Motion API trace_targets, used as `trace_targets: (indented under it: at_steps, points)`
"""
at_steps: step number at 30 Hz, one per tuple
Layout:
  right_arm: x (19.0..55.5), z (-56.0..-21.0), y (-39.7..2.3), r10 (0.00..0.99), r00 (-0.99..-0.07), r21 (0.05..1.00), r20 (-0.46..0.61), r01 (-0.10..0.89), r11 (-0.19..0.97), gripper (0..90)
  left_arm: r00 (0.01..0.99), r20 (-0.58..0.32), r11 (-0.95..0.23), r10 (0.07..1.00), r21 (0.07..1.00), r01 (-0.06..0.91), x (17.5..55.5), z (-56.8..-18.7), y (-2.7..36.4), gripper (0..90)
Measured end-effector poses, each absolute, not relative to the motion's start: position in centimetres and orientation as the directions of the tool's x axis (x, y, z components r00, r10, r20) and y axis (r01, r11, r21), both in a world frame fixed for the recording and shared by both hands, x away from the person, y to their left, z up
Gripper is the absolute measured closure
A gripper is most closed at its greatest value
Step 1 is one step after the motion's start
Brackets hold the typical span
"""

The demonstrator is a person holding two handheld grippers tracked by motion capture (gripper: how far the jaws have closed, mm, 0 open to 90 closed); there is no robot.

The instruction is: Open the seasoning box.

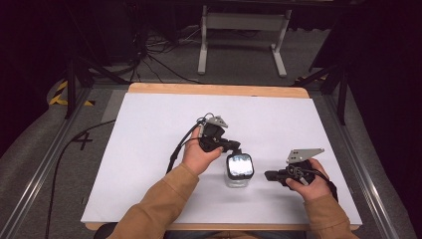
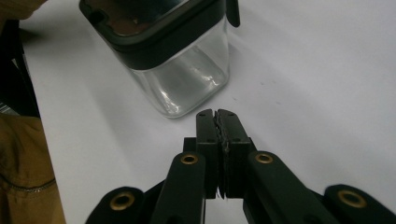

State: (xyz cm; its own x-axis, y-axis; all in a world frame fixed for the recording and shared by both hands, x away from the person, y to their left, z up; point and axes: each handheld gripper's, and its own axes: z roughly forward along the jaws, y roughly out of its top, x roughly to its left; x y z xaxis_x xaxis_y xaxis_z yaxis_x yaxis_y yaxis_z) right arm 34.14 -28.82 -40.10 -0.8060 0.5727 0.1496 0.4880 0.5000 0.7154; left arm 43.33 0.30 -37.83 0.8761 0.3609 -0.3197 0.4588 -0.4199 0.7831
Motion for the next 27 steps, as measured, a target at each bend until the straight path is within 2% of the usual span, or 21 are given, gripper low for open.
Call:
trace_targets:
  at_steps: [12,27]
  points:
    - [33.4,-39.0,-27.5,0.522,-0.843,0.735,0.132,0.437,0.518,89.0,0.874,-0.327,-0.419,0.360,0.780,0.464,43.5,-37.9,0.4,89.4]
    - [32.6,-38.2,-25.1,0.473,-0.874,0.798,0.108,0.360,0.483,89.5,0.871,-0.317,-0.416,0.375,0.782,0.464,43.5,-38.1,0.3,89.4]
